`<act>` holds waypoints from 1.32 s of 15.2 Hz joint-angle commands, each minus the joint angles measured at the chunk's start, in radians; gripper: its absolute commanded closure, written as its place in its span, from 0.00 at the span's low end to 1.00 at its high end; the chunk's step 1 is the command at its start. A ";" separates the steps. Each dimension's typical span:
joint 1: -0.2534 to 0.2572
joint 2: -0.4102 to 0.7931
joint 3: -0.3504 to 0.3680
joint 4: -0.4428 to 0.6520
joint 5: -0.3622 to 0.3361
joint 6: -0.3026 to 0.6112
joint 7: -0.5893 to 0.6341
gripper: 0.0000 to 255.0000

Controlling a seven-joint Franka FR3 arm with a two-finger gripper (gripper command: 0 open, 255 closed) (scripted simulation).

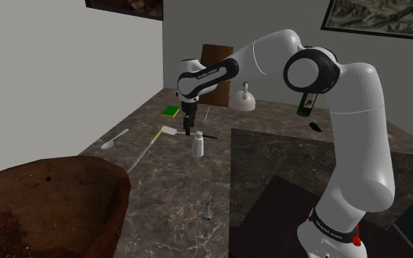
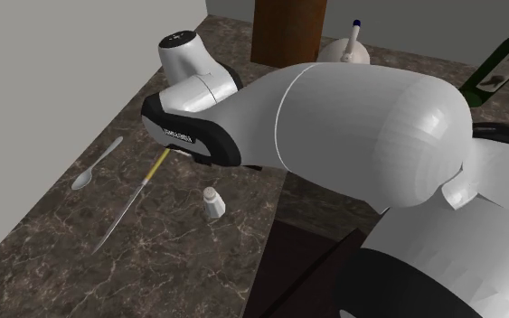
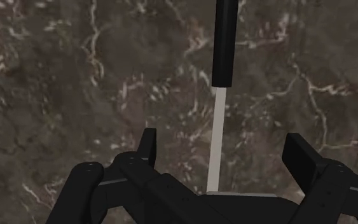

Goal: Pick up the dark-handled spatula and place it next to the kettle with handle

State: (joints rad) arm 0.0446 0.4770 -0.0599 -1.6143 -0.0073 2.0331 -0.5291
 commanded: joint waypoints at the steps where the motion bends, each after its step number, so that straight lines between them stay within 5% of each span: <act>1: 0.000 0.005 0.000 -0.010 0.000 0.015 0.001 0.00; 8: 0.000 0.005 0.000 -0.009 0.000 0.015 0.001 0.00; 9: 0.000 0.005 0.000 -0.009 0.000 0.015 0.001 1.00; 20: 0.001 -0.006 0.000 0.001 0.000 -0.007 0.001 1.00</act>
State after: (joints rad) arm 0.0458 0.4741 -0.0596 -1.6198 -0.0076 2.0362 -0.5276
